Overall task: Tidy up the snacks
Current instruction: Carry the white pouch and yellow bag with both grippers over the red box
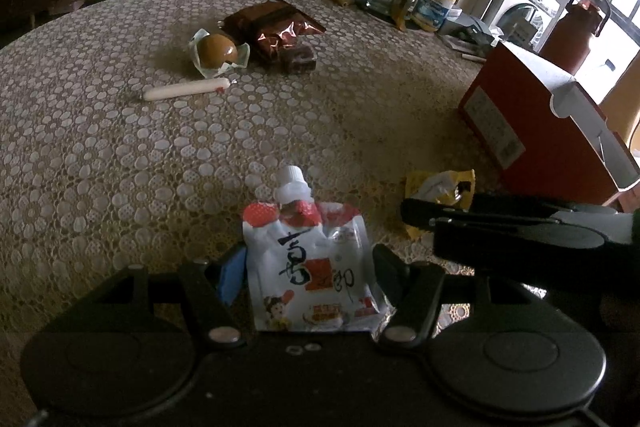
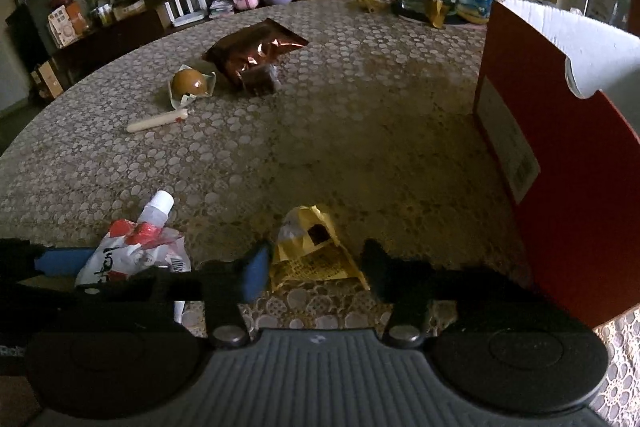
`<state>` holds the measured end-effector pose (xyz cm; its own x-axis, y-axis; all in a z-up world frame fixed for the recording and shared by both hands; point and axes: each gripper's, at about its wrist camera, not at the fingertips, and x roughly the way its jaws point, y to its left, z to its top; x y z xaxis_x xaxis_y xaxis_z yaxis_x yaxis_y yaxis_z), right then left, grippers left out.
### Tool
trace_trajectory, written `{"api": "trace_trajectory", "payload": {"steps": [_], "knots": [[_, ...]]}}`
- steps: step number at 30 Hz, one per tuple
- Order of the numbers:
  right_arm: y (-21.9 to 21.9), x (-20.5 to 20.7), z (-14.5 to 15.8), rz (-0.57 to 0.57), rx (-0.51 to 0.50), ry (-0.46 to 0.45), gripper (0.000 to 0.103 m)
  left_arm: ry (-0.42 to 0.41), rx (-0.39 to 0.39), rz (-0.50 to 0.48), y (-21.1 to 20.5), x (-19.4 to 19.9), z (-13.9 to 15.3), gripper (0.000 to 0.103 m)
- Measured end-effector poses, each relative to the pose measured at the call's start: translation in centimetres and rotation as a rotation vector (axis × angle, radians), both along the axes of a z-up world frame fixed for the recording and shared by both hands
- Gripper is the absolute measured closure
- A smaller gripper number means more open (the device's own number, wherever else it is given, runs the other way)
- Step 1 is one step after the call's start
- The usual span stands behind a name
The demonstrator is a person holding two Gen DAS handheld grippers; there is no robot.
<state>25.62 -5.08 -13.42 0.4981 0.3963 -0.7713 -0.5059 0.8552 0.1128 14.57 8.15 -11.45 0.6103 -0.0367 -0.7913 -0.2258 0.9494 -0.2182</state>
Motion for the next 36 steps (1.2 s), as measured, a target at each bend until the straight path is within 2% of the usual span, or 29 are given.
{"api": "trace_trajectory", "payload": {"steps": [9,17,22,28,36], "knots": [[-1.2,-0.6,1.2,-0.029,0.033,-0.028,0.065,-0.007,-0.012,0.003,0.1,0.0,-0.1,0.039],[-2.7,-2.7,3.9,-0.027,0.091,-0.052,0.066,-0.042,-0.02,0.013,-0.2,-0.5,0.9,0.039],[-4.4,-4.4,6.3,-0.028,0.103,-0.081,0.066,-0.087,-0.024,-0.004,-1.3,-1.0,3.2,0.039],[-6.7,-5.4,9.3,-0.042,0.092,-0.124,0.066,-0.14,-0.009,-0.07,-3.6,-1.0,6.4,0.039],[-10.8,-5.5,13.1,-0.085,0.097,-0.188,0.066,-0.193,0.007,-0.142,-6.8,1.0,10.3,0.039]]}}
